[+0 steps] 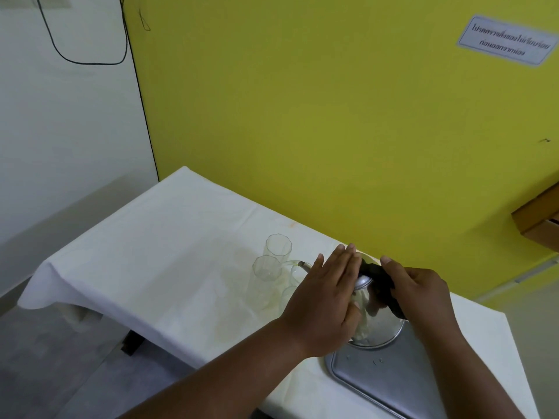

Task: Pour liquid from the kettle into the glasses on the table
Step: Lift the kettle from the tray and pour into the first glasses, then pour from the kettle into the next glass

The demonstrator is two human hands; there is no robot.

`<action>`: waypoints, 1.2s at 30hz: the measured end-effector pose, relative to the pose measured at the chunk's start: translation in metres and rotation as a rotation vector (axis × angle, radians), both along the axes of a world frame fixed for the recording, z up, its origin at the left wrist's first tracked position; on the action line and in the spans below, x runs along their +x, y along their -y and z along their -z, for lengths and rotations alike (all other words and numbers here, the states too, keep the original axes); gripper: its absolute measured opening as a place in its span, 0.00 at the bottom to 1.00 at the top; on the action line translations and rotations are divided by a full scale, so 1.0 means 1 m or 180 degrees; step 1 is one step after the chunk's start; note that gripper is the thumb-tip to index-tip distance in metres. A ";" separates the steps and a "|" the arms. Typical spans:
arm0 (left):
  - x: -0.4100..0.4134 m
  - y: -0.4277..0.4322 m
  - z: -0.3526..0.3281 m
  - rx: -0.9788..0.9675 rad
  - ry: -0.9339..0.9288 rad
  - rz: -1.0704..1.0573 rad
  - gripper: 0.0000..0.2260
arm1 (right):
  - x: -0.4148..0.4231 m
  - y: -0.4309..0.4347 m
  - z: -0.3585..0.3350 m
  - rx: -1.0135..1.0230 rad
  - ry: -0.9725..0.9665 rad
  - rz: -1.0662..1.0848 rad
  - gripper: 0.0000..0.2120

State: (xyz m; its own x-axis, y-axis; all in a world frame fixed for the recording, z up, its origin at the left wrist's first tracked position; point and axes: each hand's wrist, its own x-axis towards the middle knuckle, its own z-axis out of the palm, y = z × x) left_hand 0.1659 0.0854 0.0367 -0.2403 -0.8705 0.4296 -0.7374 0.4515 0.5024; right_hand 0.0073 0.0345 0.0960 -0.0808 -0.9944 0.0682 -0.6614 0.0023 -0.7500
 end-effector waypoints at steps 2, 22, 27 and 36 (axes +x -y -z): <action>0.000 0.002 -0.003 -0.0025 0.0104 -0.0023 0.30 | -0.002 0.000 0.014 0.0153 0.0409 0.0160 0.30; 0.015 0.047 -0.022 -0.0095 0.0045 -0.0130 0.30 | 0.024 0.026 0.006 0.0197 0.0966 0.0405 0.26; 0.020 0.056 -0.012 0.0158 -0.0150 -0.0126 0.30 | 0.031 0.042 -0.002 0.0178 0.0344 0.0297 0.29; 0.022 0.060 0.000 0.0399 -0.0387 -0.0119 0.31 | 0.042 0.050 -0.011 0.0203 -0.0557 0.0174 0.34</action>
State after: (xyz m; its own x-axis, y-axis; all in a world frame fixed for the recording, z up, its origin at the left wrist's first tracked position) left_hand 0.1882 0.0257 0.0367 -0.1597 -0.9264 0.3411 -0.6827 0.3532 0.6396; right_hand 0.0488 -0.0152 0.1075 -0.1273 -0.9916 0.0228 -0.7794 0.0858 -0.6206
